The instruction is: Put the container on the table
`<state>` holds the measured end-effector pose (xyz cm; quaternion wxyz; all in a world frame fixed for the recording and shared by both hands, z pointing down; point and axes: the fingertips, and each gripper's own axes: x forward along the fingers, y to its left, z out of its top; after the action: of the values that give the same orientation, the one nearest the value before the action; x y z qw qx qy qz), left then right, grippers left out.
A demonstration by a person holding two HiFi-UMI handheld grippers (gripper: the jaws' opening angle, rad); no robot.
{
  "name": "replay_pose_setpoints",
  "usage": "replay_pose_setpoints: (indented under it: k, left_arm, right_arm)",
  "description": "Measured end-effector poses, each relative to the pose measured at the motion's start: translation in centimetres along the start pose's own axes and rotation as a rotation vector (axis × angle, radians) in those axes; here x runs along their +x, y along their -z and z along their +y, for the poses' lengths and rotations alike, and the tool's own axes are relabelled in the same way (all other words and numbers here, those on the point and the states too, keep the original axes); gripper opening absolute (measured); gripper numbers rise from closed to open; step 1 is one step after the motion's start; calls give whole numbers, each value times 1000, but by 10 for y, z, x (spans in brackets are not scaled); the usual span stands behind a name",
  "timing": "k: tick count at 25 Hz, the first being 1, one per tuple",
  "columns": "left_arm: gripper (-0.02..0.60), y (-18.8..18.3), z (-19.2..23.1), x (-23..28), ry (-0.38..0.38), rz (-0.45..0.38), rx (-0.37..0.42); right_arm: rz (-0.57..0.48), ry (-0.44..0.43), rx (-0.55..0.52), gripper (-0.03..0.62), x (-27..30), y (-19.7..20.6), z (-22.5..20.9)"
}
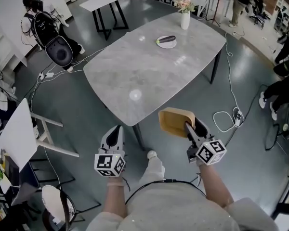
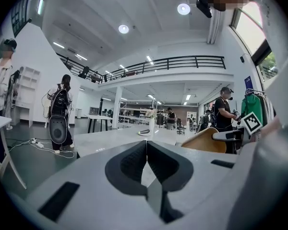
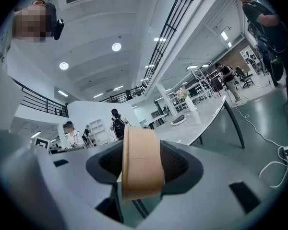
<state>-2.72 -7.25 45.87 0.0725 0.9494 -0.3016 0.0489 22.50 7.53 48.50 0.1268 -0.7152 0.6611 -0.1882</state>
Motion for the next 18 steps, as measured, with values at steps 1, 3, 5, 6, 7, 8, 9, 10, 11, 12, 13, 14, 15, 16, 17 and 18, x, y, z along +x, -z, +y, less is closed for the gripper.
replay_pose_setpoints:
  k: [1,3,5,6,7,8,9,10,11,12,13,14,15,16,17,18]
  left_arm:
    - [6,-1,3,6,0,-1,-1]
    - [6,-5,8,18,4,-2,-2]
    - [6,-8,10,31,16,0,-1]
    - [6,-9,11,38,22,2,0]
    - [6,-9,13,44,27,4,1]
    - [6,-10,16,51,31,5,1]
    - [6,-10,20,56,33,5,0]
    - [6,-11,24,61,35,5,-2]
    - [6,-11,27,66,38,6,-4]
    - [6,-12,30,71,41,7,-6]
    - [6,-12,32,76,45,9,-7]
    - [6,-13,35,81,49,10,-8]
    - [6,-13,37,86,52,11,-9]
    - [6,-12,40,91,56,13,-10]
    - [6,-12,43,95,58,14,-11]
    - [6,-12,46,99,58,14,-12]
  right_arm:
    - [1,0,1,221,5,-1,-2]
    - [0,1,2,221,15,-5,-5]
    - [-2,5,2,220,24,-9,-9]
    - [-3,8,3,219,29,-11,-12]
    - [-4,12,3,219,34,-13,-14]
    - [-5,16,3,219,40,-15,-17]
    - [-5,20,3,219,46,-15,-18]
    - [-5,23,4,219,50,-16,-19]
    - [-5,27,4,219,54,-16,-20]
    - [-6,30,5,219,58,-17,-21]
    - [-6,33,6,219,62,-18,-23]
    - [-5,36,6,219,67,-19,-24]
    - [-2,39,6,219,71,-19,-25]
    - [1,42,6,219,76,-19,-26]
    - [2,46,6,219,80,-19,-28]
    - [2,48,7,219,85,-20,-29]
